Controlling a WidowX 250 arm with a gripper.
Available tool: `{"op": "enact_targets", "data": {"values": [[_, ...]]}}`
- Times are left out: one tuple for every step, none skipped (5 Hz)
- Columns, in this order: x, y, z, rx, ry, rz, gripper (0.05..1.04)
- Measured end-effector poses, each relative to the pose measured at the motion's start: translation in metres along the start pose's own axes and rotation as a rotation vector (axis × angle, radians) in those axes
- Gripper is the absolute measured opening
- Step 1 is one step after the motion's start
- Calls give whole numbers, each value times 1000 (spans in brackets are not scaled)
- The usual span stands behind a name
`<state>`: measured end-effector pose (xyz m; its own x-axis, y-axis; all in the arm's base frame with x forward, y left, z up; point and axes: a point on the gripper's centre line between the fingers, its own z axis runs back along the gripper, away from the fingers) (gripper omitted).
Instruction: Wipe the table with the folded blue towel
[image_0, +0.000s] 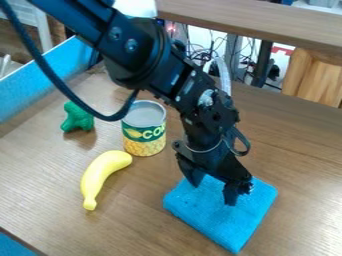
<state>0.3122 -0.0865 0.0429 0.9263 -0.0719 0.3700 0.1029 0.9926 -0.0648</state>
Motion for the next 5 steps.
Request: {"op": "enact_targets", "data": {"values": [[9, 0, -15, 13, 8, -10, 1001], [37, -2, -27, 23, -19, -18, 1001], [64, -5, -37, 34, -42, -15, 1001], [88, -8, -47, 41, -52, -8, 1001], [107, -9, -55, 47, -51, 1, 1001]]}}
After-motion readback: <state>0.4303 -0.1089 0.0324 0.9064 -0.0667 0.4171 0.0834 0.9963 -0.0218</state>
